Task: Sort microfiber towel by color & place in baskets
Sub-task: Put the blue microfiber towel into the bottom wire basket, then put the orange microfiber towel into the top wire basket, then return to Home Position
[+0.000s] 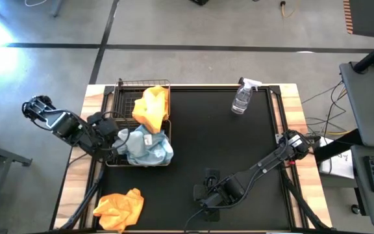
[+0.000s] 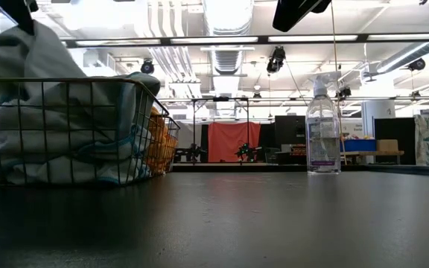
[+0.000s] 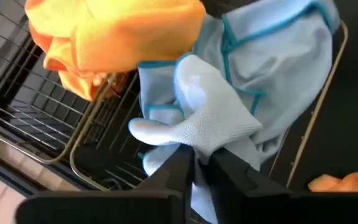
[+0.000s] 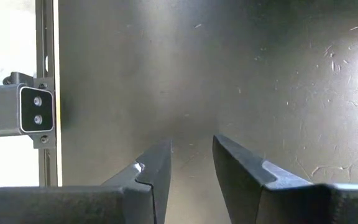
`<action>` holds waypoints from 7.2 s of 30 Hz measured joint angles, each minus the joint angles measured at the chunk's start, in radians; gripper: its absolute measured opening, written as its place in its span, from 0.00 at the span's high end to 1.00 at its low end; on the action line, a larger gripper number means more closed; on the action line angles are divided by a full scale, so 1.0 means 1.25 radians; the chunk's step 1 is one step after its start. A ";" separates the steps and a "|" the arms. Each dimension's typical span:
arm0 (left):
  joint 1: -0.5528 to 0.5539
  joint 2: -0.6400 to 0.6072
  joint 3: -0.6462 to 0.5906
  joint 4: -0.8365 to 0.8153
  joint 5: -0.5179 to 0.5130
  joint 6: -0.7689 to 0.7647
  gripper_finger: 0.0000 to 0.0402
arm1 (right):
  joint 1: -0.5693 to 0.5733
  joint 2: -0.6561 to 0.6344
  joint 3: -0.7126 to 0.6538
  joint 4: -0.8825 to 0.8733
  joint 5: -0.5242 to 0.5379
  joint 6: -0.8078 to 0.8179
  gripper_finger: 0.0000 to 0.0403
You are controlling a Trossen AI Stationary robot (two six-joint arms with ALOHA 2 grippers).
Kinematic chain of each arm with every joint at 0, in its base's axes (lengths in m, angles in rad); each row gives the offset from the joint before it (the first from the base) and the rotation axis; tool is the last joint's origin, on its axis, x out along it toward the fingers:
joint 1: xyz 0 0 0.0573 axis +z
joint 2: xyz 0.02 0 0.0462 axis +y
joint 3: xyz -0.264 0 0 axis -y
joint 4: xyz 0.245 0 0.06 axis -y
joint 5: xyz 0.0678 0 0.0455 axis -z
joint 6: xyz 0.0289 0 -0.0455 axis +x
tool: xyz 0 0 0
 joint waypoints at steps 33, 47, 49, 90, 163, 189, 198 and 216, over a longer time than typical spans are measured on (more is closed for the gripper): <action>-0.135 0.365 0.022 0.192 0.408 0.040 0.66 | 0.000 0.000 0.000 -0.001 0.000 0.006 0.72; -0.251 0.554 0.022 0.340 0.448 0.062 0.66 | 0.002 0.000 0.000 -0.001 0.000 0.006 0.72; -0.251 0.579 0.022 0.344 0.464 0.078 0.66 | 0.002 0.000 0.000 -0.001 0.000 0.006 0.72; -0.278 0.724 -0.066 0.631 0.457 0.060 0.66 | 0.000 0.000 0.000 -0.004 -0.001 -0.073 0.72; -0.084 0.366 0.477 -0.001 -0.381 0.225 0.99 | 0.000 0.000 0.000 0.002 0.000 -0.060 0.72; 0.757 0.318 0.477 0.003 -0.100 0.570 0.99 | 0.000 0.000 0.000 0.004 0.000 -0.063 0.72; 0.793 0.403 0.477 0.007 -0.101 0.658 0.93 | 0.000 0.000 0.000 0.006 0.000 -0.053 0.72; 0.849 0.494 0.477 0.000 0.048 0.710 0.67 | 0.004 0.000 0.000 0.005 0.000 -0.041 0.72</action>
